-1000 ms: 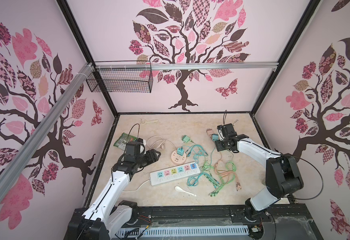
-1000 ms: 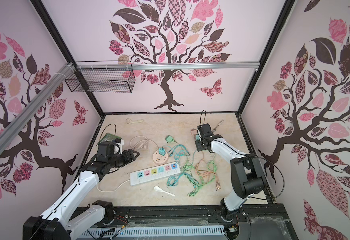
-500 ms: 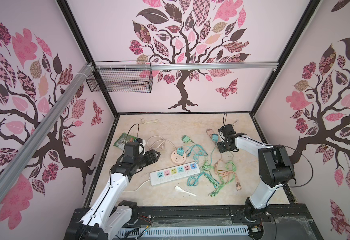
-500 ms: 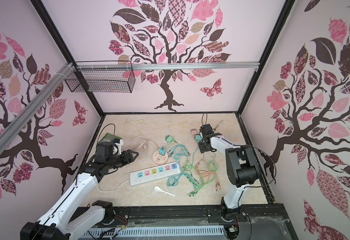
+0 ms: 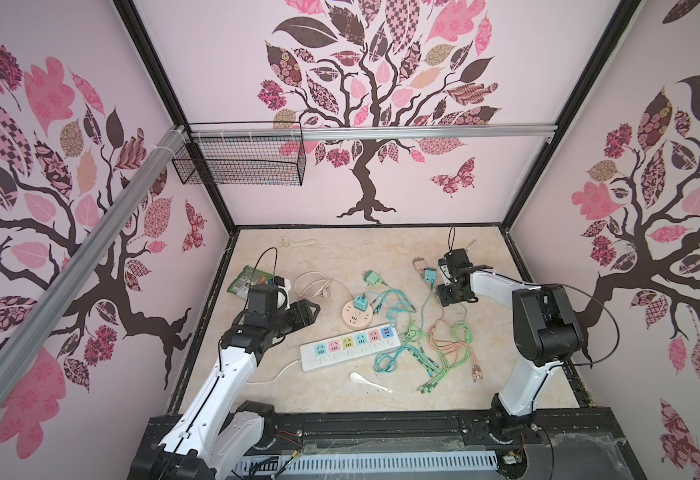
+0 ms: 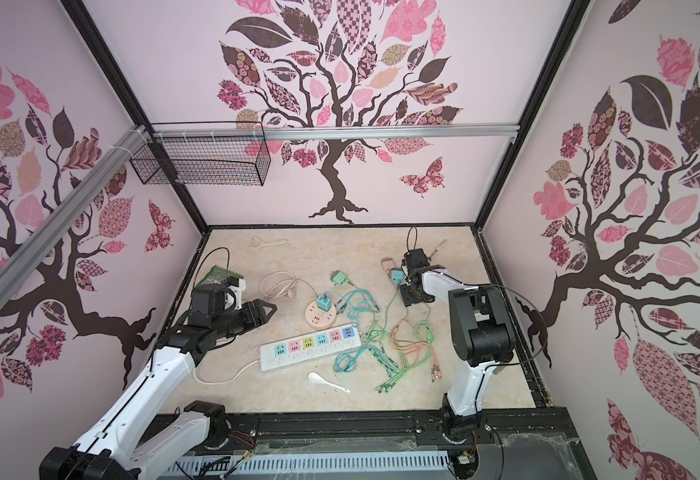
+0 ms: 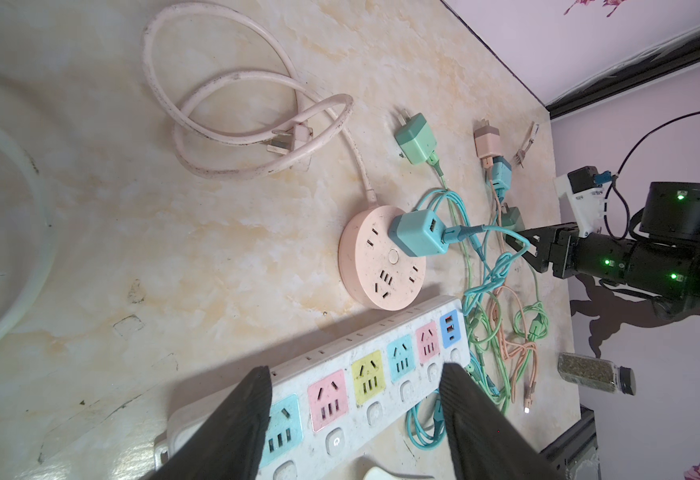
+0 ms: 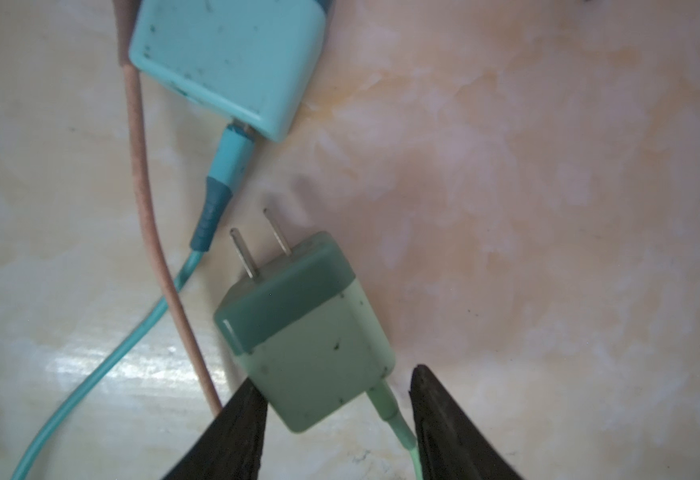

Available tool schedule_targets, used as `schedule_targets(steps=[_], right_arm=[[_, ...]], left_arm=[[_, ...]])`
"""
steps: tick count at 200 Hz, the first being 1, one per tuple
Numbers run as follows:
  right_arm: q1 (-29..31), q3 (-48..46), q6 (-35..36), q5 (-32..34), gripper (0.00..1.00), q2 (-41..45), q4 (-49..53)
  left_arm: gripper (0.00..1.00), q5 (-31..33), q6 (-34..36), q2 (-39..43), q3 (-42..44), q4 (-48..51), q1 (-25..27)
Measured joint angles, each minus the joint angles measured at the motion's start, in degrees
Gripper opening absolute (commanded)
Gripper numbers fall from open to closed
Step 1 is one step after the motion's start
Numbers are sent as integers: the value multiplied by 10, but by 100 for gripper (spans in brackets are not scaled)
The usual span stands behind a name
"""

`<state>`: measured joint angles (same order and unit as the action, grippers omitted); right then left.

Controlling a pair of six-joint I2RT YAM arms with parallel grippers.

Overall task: Insert the plug
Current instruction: 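Lower the right gripper and close it on the pale green charger plug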

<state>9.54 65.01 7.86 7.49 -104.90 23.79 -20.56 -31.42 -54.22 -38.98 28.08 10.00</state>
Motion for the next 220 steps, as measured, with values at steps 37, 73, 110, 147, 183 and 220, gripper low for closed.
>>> schedule_targets(steps=[37, 73, 110, 147, 183, 220], right_arm=[[-2, 15, 5, -1, 61, -15, -5], [-3, 21, 12, -8, 61, -27, -7], [-4, 26, 12, -19, 57, -34, -13], [-7, 27, 10, -29, 47, -35, -16], [-9, 29, 5, -32, 32, -35, -18], [-10, 29, -8, -33, 27, -34, -17]], left_arm=[[68, 3, 0, 1, 0, 1, 0], [68, 8, 0, 8, 0, 4, 0], [68, 10, 2, 9, 0, 6, -1], [68, 12, 2, 9, 0, 8, -1], [68, 12, 2, 9, 0, 8, -1], [68, 12, 2, 10, 0, 8, -1]])
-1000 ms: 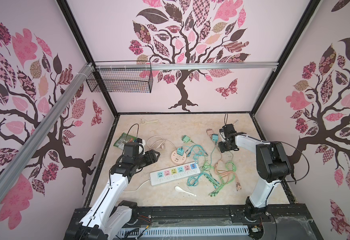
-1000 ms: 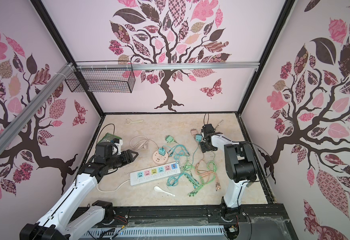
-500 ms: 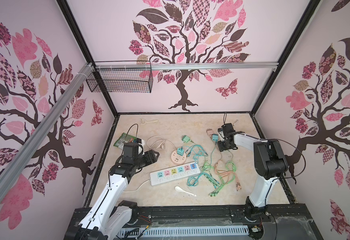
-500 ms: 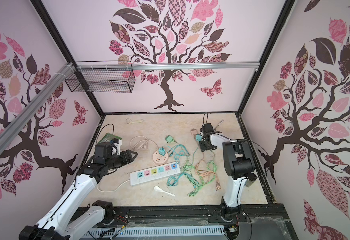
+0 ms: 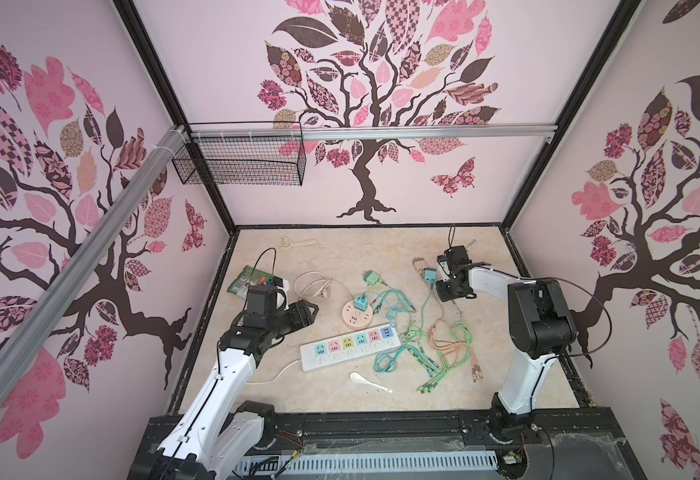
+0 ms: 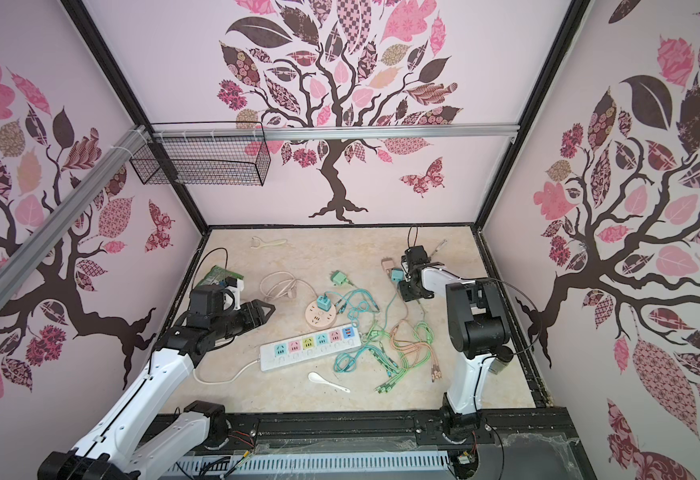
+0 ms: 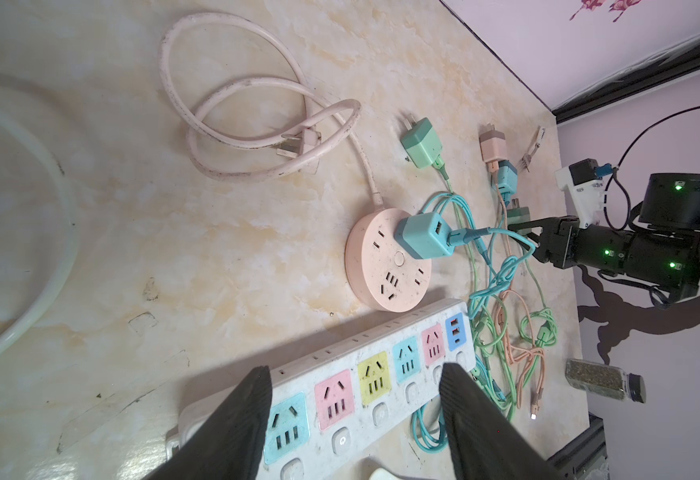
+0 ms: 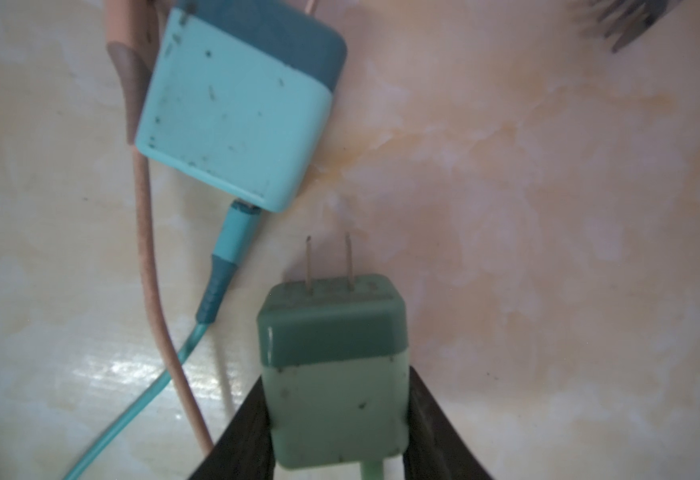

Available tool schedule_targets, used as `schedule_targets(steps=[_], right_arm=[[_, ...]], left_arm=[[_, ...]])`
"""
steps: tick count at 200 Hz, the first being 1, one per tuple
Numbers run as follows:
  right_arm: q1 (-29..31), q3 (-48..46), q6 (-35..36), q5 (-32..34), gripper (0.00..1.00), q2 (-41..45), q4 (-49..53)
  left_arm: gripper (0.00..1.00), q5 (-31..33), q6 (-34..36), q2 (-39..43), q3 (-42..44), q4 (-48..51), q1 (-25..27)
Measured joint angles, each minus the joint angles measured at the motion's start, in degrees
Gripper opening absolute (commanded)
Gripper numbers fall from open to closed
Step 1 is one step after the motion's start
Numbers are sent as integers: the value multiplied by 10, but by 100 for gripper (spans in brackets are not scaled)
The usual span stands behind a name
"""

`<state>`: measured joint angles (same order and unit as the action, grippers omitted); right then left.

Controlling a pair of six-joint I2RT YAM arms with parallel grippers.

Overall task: Insert the plug
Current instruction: 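Lift the pale green plug high above the table with the right gripper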

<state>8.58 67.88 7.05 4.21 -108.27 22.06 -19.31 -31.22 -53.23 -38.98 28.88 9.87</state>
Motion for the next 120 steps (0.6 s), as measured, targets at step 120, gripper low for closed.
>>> schedule_targets(steps=[120], right_arm=[[0, 73, -7, 46, 25, 210, 59]], left_arm=[[68, -2, -2, 4, 0, 0, 0]])
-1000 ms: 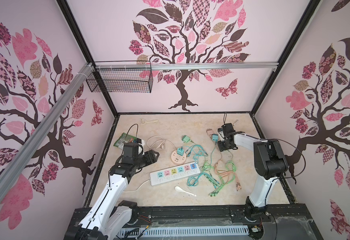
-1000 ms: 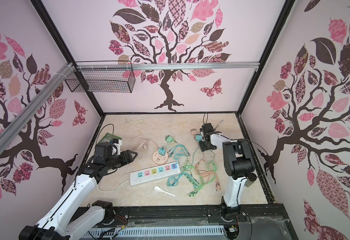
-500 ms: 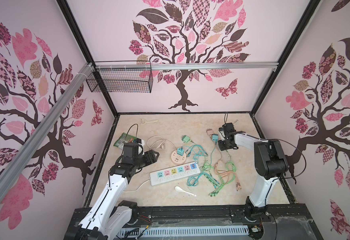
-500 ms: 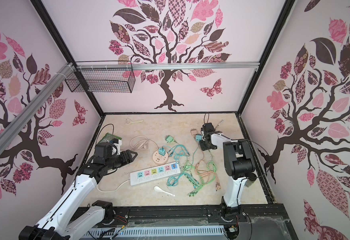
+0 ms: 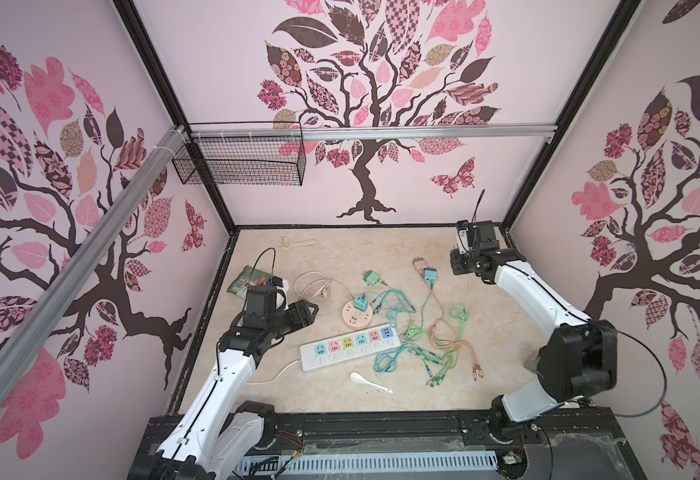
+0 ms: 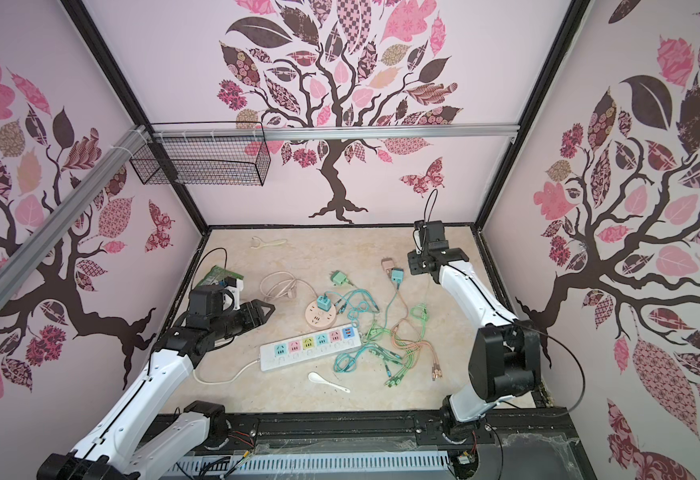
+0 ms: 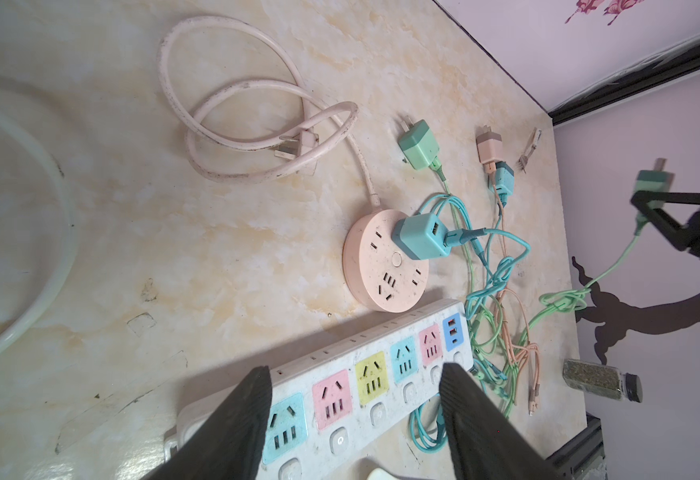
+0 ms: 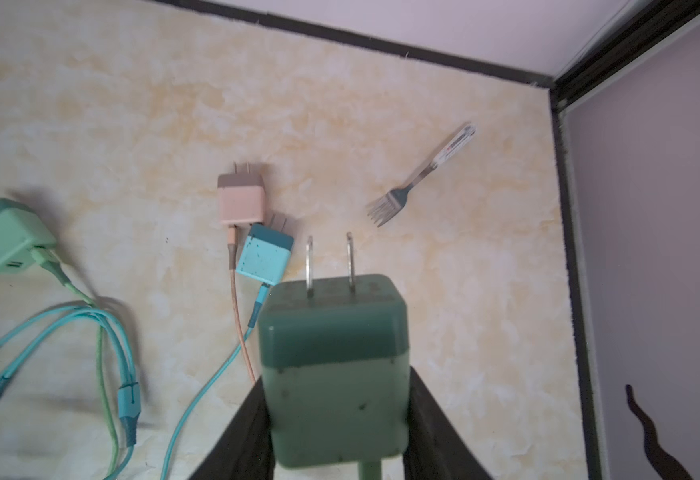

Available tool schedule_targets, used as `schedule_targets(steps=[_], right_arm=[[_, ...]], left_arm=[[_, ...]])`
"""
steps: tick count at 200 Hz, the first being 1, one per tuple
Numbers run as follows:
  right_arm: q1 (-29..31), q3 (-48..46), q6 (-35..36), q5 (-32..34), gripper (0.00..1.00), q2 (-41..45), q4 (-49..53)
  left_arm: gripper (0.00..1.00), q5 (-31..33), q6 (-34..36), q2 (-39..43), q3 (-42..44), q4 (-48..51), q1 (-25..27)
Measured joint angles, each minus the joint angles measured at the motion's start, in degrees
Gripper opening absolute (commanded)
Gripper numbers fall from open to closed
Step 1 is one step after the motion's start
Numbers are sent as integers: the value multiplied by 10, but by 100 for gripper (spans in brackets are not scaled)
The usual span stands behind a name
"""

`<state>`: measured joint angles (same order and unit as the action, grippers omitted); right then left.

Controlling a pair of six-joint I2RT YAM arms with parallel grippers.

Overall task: Insert the plug
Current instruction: 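Lift the pale green plug high above the table with the right gripper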

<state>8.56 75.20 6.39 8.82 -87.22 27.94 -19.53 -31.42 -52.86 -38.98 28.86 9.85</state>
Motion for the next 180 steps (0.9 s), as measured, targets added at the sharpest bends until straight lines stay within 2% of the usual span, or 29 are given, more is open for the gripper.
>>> schedule_targets(steps=[24, 99, 180], right_arm=[[0, 24, 3, 5, 25, 40, 7], [4, 110, 14, 6, 24, 82, 39], [86, 202, 68, 64, 23, 92, 55]], left_arm=[[68, -1, 0, 0, 0, 0, 0], [68, -6, -3, -1, 0, -2, 0], [68, -21, -5, -5, 0, -12, 0]])
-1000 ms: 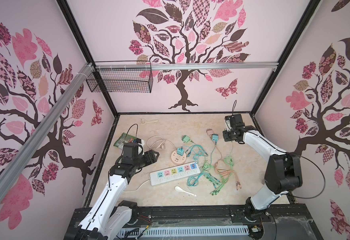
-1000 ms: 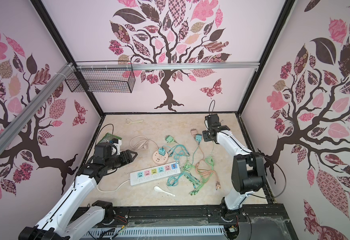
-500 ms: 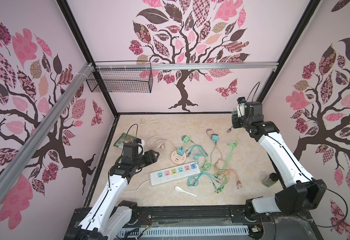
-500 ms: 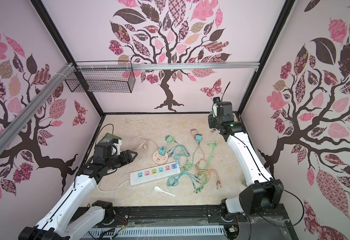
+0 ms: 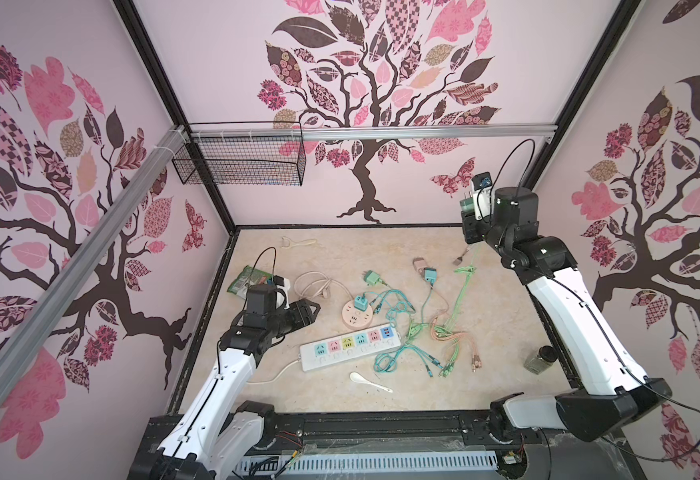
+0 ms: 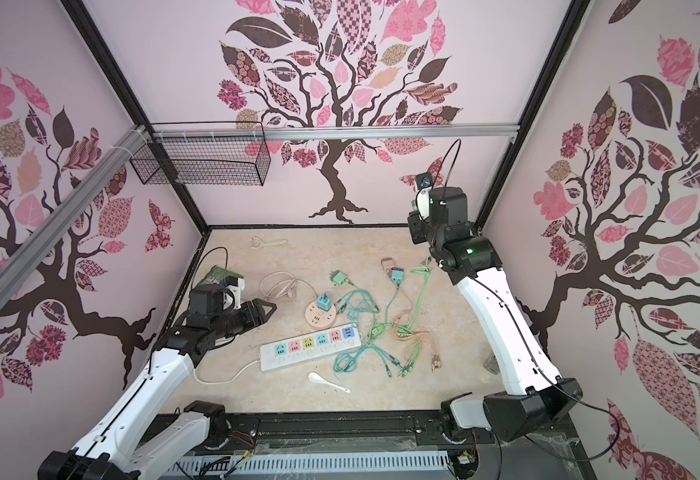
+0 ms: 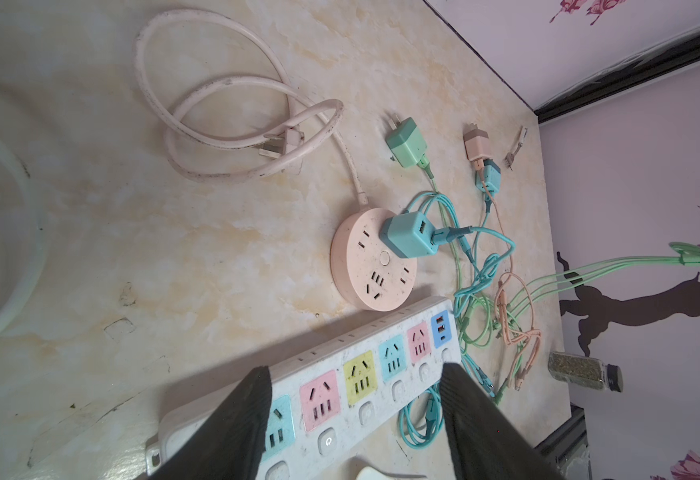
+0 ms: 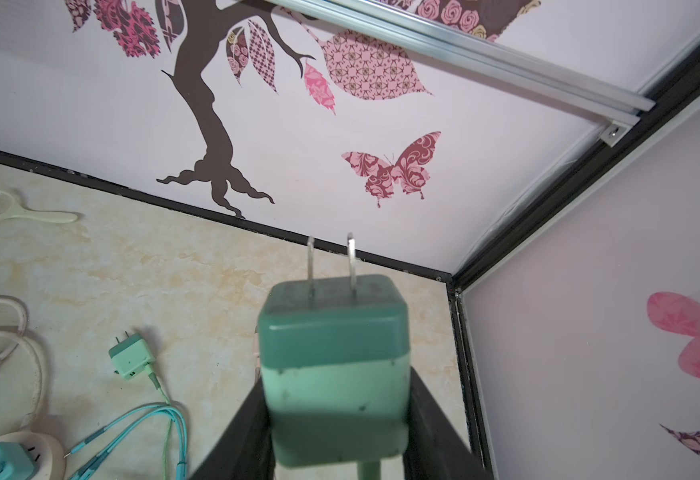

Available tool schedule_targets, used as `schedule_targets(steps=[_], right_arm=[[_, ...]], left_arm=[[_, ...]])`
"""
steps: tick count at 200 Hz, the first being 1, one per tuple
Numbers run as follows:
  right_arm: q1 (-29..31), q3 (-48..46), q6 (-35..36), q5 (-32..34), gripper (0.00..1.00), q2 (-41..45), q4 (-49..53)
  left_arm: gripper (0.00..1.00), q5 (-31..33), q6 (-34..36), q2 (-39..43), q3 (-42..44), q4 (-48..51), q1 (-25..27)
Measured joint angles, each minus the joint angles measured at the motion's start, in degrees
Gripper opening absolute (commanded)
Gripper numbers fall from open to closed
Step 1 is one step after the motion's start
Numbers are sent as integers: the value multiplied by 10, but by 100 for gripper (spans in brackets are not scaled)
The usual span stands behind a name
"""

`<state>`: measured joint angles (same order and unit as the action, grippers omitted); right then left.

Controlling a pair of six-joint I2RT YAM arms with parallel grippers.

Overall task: Insert the plug
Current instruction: 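Lift the pale green plug high above the table with the right gripper, then bring the plug inward with the right gripper while the left gripper reaches toward it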

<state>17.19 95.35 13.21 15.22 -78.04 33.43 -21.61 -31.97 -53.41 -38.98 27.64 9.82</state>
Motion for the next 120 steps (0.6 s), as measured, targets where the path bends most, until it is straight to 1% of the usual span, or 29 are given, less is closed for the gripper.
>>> schedule_targets(steps=[60, 87, 106, 120], right_arm=[[5, 40, 33, 16, 24, 0, 3], [14, 65, 38, 14, 24, 0, 6], [31, 67, 38, 6, 24, 0, 9], [42, 60, 37, -17, 25, 0, 13]], left_arm=[[68, -8, -2, -5, 0, -3, 0], [68, -14, -7, -9, 0, -8, 0], [68, -23, -10, -9, 0, -13, 0], [68, -32, -10, -9, -1, -14, 0]])
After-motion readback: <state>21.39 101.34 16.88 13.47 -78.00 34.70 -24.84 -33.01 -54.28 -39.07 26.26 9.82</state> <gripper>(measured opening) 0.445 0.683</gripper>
